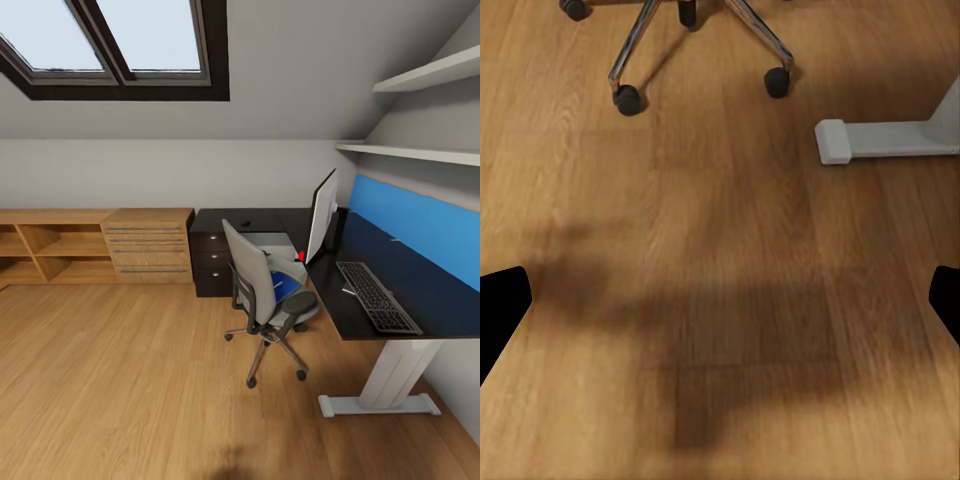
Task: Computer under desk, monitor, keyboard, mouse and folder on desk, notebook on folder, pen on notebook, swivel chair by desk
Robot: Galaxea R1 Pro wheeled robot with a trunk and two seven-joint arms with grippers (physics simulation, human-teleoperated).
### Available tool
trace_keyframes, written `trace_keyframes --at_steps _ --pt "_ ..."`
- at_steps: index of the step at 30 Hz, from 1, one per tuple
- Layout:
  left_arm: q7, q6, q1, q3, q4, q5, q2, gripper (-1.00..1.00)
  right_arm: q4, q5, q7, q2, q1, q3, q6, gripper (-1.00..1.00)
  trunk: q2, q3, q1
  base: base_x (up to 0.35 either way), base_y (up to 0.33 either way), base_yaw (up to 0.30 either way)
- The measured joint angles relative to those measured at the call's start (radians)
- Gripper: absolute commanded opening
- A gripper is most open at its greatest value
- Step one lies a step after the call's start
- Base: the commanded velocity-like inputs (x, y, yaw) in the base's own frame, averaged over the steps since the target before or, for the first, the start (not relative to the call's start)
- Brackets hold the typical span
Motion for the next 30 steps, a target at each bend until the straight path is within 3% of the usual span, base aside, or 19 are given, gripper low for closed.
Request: trace_keyframes --at_steps 27,30 --pt "0.0 0.0 0.0 0.0 0.0 0.0 -0.001 1.0 0.0 0.001 0.0 -0.001 0.0 0.0 0.0 1.0 -0.189 -0.085 0.104 -0.079 0.024 0.0" --pt "0.0 -0.002 0.0 0.0 0.0 -0.001 -0.003 1.0 0.0 0.001 0.0 -0.001 0.0 0.0 0.0 1.0 -0.189 -0.085 0.104 0.0 0.0 0.0"
